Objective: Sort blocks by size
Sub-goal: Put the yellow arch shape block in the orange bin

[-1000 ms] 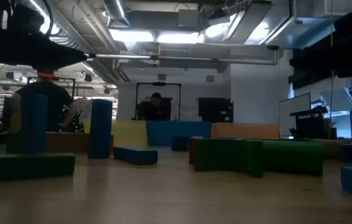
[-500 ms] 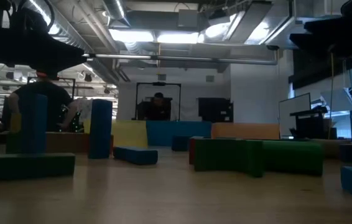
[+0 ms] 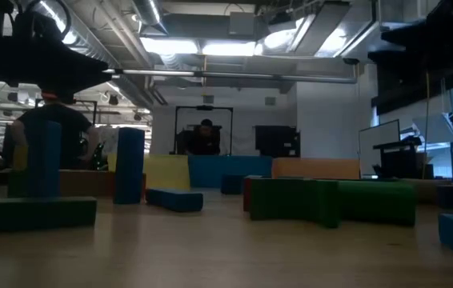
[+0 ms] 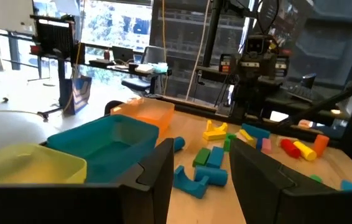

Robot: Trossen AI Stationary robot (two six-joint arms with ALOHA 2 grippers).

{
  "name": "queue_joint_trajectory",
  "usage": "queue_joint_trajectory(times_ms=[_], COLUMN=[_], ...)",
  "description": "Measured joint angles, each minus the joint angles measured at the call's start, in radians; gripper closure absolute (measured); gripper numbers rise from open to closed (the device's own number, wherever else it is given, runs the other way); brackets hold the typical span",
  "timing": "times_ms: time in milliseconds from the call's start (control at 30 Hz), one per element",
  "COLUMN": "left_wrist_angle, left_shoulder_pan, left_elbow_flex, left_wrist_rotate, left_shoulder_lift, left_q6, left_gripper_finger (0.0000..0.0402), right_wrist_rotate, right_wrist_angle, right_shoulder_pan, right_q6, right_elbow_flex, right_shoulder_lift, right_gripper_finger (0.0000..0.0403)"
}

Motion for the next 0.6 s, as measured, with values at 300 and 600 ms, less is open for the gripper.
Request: queue_joint_trajectory(times_ms=[300, 600], left_wrist_angle=[0.000, 0.000], left_shoulder_pan=[0.000, 0.000], left_elbow_flex=[0.000, 0.000], left_wrist_rotate=[0.000, 0.000], left_shoulder_lift=[0.000, 0.000], left_q6=[-0.018, -0.014], left_gripper_finger=[0.0267, 0.0267], right_wrist_rotate=[0.096, 0.233], right_wrist_angle=[-0.349, -0.707], right_shoulder_pan=[0.000, 0.000], right_q6=[0.109, 0.290], right_elbow_flex=[0.225, 0.446], right_shoulder_lift=[0.089, 0.342], right_gripper_finger=[0.0164, 0.0164])
